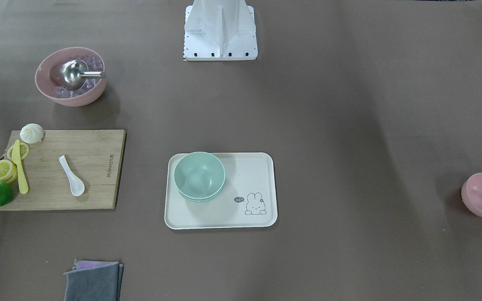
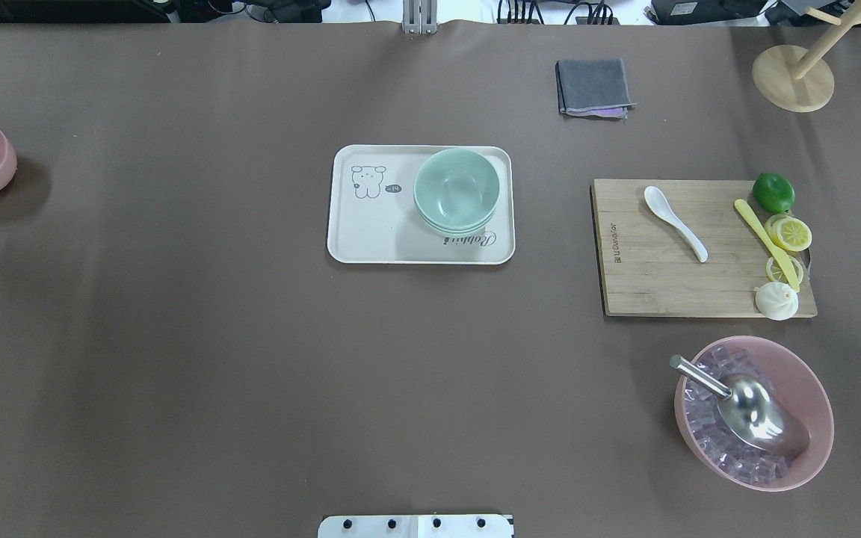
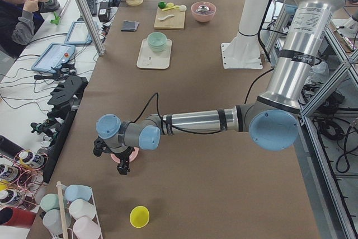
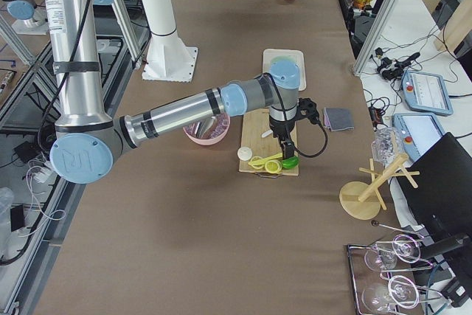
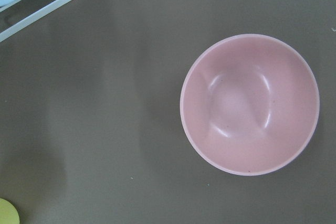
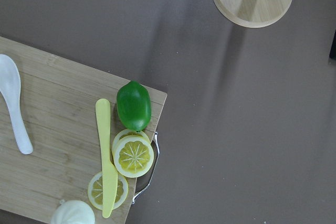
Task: Stack pink bowl on green and place spoon
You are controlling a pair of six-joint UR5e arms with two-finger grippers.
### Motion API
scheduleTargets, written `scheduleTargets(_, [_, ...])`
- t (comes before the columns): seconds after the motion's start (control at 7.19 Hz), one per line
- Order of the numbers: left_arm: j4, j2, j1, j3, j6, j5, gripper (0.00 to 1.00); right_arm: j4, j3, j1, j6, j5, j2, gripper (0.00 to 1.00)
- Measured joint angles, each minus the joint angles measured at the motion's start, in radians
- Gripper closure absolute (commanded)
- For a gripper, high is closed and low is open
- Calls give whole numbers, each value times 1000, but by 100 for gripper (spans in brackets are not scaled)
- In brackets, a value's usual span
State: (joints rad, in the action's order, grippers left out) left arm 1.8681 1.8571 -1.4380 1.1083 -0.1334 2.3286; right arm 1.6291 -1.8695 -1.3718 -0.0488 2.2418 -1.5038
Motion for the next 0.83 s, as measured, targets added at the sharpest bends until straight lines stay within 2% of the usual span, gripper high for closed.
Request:
scheduleTargets(0.14, [82,15,35,-53,-66,-30,2,-1,3,1,0,0,1,0])
scheduleTargets(0.42, [148,59,59,-127,-152,-48,3,-2,6,2,0,-1,3,0])
scheduleTargets(0.83, [231,88,60,-222,-232,-49,22,-2,5,2,0,-1,7,0])
